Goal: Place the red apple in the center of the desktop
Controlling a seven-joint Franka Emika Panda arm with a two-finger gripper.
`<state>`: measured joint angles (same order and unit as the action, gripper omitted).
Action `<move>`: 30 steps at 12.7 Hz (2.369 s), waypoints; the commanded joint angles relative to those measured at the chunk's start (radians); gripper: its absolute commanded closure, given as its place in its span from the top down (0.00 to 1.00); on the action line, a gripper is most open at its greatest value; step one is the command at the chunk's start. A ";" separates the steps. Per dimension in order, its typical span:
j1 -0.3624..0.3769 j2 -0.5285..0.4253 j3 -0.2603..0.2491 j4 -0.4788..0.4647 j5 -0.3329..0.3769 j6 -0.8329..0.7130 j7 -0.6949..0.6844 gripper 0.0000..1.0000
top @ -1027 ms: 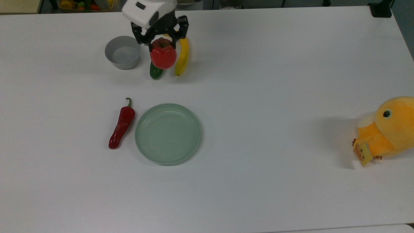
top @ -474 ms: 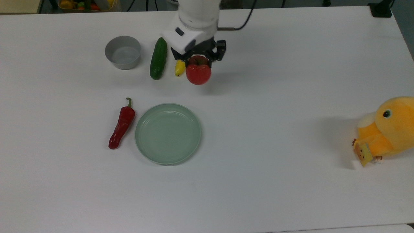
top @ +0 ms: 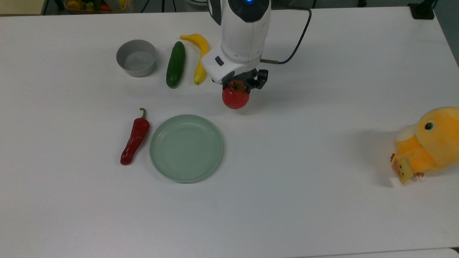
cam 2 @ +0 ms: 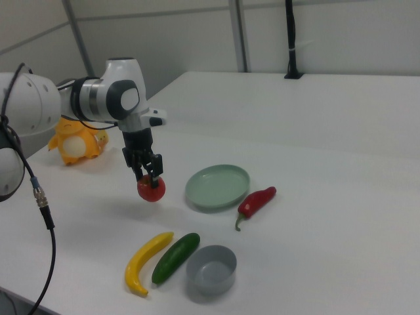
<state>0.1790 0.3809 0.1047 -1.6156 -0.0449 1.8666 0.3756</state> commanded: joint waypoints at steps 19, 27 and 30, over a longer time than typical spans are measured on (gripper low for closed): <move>0.014 0.059 -0.008 0.026 -0.084 0.063 0.048 1.00; 0.008 -0.135 -0.054 -0.070 -0.076 0.043 -0.110 1.00; 0.002 -0.227 -0.079 -0.096 -0.064 0.008 -0.141 1.00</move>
<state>0.1743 0.2543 0.0526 -1.6377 -0.1240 1.8830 0.2692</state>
